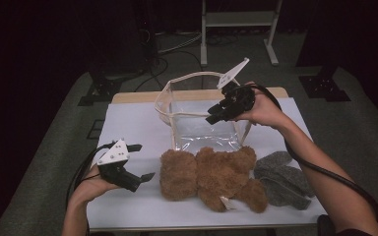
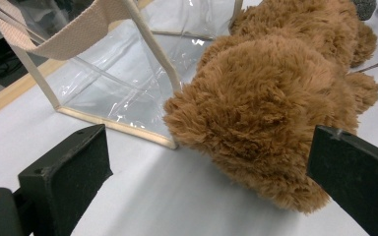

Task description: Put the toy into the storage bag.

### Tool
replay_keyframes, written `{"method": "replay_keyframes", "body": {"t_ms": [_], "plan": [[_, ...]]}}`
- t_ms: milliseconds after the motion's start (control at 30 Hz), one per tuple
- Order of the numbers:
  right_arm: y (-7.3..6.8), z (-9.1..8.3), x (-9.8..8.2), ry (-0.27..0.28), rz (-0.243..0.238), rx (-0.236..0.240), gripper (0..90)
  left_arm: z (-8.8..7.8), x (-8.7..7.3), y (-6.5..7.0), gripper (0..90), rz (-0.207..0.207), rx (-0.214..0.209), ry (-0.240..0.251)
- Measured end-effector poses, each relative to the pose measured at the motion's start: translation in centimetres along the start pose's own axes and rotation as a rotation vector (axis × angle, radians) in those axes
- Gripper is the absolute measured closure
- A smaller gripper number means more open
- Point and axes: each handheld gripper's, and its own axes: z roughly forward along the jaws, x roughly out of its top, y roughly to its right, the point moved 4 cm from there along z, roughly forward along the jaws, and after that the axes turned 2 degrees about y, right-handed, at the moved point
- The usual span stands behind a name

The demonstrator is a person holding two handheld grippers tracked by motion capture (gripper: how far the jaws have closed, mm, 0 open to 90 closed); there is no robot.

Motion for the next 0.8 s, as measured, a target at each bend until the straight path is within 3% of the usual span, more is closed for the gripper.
{"method": "replay_keyframes", "body": {"t_ms": [200,367,600,800], "plan": [[-1.5,-2.0,0.9,0.054,-0.037,0.004,45.2,-0.1,0.0,0.0,2.0,0.010,0.002,-0.001],[-3.8,-2.3,1.0,0.057,-0.081,0.039,38.0,0.0,0.0,0.0,2.0,0.003,0.000,-0.001],[-7.0,-0.1,-0.8,0.026,-0.122,0.114,32.3,0.0,-0.2,0.0,2.0,-0.007,0.003,-0.001],[-8.2,3.0,-3.6,-0.045,-0.125,0.147,29.3,0.0,-0.4,-0.1,2.0,-0.008,0.004,-0.005]]}}
